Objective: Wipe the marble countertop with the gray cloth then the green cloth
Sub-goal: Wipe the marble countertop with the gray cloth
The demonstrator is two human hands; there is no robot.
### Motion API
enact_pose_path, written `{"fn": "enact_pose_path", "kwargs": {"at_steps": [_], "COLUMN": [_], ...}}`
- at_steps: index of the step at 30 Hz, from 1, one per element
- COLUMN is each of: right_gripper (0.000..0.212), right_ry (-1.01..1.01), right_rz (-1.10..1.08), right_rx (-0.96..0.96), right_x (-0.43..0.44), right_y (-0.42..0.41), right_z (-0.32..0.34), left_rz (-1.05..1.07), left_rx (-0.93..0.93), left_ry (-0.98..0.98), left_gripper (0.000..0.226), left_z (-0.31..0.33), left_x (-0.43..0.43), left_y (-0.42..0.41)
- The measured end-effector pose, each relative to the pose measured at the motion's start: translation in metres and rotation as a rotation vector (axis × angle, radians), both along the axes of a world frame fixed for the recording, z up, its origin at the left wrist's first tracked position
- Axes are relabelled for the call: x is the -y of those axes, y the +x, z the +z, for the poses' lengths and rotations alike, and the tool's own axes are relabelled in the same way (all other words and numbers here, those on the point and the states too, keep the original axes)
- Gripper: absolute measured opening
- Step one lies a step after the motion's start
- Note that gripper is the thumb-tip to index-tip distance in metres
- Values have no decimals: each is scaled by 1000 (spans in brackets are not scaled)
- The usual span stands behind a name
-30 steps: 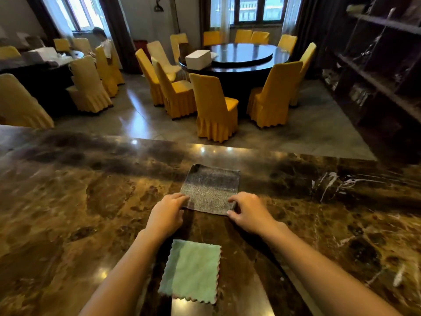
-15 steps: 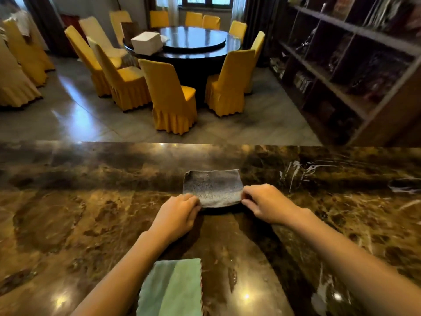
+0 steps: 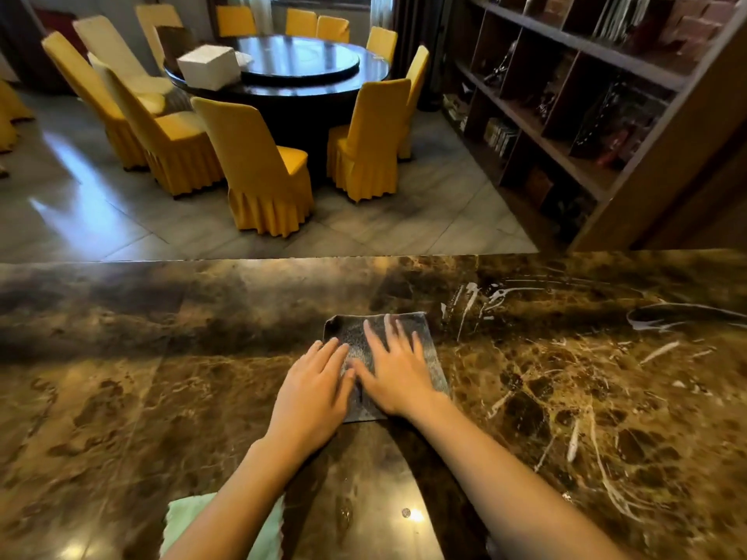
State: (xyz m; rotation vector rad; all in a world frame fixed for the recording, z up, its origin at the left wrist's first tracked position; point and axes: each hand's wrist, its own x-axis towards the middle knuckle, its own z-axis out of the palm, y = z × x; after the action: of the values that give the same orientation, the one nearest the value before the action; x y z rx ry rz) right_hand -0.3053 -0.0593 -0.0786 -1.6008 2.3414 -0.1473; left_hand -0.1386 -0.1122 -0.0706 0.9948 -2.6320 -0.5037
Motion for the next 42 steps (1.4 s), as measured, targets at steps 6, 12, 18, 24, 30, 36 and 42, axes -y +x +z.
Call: {"fn": "enact_pose_path", "kwargs": {"at_steps": [6, 12, 18, 24, 30, 36, 42], "right_gripper": [84, 78, 79, 81, 82, 78, 77], "right_ry": [-25, -14, -36, -27, 4, -33, -6], "right_rz": [-1, -189, -190, -288, -199, -25, -54], "right_rx": [-130, -166, -160, -82, -75, -78, -94], "right_x": [-16, -72, -70, 12, 10, -129, -240], "right_y": [-51, -141, -155, -213, -207, -89, -31], "right_z": [-31, -29, -31, -30, -24, -26, -31], "left_rz": [94, 91, 126, 134, 142, 131, 169], "left_rx": [311, 375, 360, 362, 390, 417, 393], "left_ry": [85, 38, -41, -35, -28, -3, 18], "left_gripper": [76, 68, 68, 67, 68, 67, 65], "left_z": [-10, -32, -43, -43, -38, -35, -35], "left_x": [-2, -25, -26, -26, -27, -28, -46], "left_y": [-17, -67, -69, -69, -70, -70, -68]}}
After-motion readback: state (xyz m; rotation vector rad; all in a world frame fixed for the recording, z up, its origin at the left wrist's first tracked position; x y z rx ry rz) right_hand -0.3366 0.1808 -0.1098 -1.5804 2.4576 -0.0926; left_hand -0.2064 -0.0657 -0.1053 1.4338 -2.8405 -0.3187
